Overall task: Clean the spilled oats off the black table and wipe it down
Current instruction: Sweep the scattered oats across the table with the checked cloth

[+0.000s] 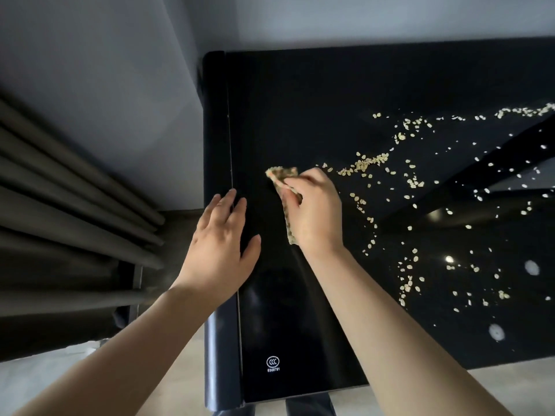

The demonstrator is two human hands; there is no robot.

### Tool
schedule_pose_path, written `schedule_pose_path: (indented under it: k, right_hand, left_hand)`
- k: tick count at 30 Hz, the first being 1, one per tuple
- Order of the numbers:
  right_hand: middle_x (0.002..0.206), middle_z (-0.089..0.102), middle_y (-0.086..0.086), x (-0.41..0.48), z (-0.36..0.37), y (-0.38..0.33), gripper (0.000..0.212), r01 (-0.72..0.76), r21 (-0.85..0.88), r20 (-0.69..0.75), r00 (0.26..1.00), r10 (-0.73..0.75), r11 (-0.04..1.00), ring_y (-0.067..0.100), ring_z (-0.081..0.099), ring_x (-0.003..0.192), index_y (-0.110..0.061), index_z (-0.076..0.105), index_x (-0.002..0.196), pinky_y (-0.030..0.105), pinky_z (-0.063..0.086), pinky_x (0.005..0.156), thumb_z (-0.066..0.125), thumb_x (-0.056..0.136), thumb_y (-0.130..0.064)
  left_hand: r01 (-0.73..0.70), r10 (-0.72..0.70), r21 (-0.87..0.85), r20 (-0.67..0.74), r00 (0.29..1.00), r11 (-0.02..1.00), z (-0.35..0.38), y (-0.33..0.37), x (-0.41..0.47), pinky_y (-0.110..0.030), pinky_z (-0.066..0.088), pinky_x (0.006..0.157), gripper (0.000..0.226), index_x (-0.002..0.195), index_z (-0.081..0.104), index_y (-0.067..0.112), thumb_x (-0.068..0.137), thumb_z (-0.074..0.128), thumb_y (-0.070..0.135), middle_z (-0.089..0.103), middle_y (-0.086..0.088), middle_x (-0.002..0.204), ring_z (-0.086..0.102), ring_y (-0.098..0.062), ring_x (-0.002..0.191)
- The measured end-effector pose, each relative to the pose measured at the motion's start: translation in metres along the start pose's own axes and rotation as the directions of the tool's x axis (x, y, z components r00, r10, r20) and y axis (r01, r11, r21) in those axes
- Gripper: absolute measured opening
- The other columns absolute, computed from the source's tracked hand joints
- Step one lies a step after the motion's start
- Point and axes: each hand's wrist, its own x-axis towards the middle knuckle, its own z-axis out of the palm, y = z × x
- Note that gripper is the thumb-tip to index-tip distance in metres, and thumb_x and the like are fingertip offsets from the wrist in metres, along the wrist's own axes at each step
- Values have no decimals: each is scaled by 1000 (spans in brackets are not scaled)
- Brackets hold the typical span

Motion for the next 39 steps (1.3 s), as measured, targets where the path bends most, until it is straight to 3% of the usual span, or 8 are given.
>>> schedule_pose_path:
  k: [3,8,11,21,26,31,35,39]
  right_hand:
    - [86,60,0,5,-6,19,11,17,-48,5,1000,-16,999,19,57,77,-14,75,90,25,47,66,69,85,-21]
    - [94,62,7,16,-43,70,16,-189,-131,-94,980,178,973,28,61,81,-12,75,94,32,51,72,67,85,-22]
    - [94,61,7,16,-62,75,16,-277,-123,-131,956,261,953,24,60,82,-11,75,97,23,41,71,67,85,-19]
    - [90,59,1,43,6,14,14,-56,-53,-29,998,55,997,16,58,82,-12,74,96,20,46,69,65,89,-20]
    - [99,59,8,63,-5,48,17,-120,-160,-46,992,114,980,26,58,89,-12,73,100,34,49,80,63,88,-19]
    - [104,60,11,72,-53,84,22,-300,-251,-95,954,285,920,29,59,90,-12,73,105,31,44,79,63,89,-22]
    - [99,62,5,37,-76,61,19,-224,-165,-121,971,206,960,17,58,85,-12,74,101,20,41,75,65,85,-16]
    - [91,63,2,-39,-79,24,16,-183,-75,-115,978,173,980,17,60,79,-10,75,96,29,50,71,70,82,-8]
  left_hand:
    - [18,-18,16,30,999,1000,3,-4,1,-26,3,114,68,150,23,12,94,48,41,10,-3,160,0,-18,147]
    - [30,-27,-39,64,998,999,10,-4,-2,-36,5,120,69,150,20,12,95,41,48,0,-2,160,-11,-15,146]
    - [26,-24,-40,56,998,999,15,-6,-3,-32,-4,117,74,151,17,12,94,35,56,-5,-1,160,-17,-12,145]
    - [24,-25,16,61,998,1000,18,-7,-4,-27,-19,112,84,152,3,16,84,7,66,-22,5,156,-31,-9,139]
    - [25,-26,24,53,998,999,19,-7,-4,-27,-20,112,84,152,3,16,85,9,66,-19,3,158,-30,-10,140]
    - [17,-18,27,40,999,999,21,-7,-5,-27,-19,113,84,152,6,14,86,12,65,-15,1,159,-27,-11,141]
    - [10,-13,52,47,999,999,21,-7,-5,-31,-15,115,84,152,8,12,86,12,65,-16,0,158,-27,-13,142]
    - [13,-17,77,51,999,997,17,-2,-6,-32,-17,113,80,152,5,12,92,19,63,-22,0,155,-30,-14,140]
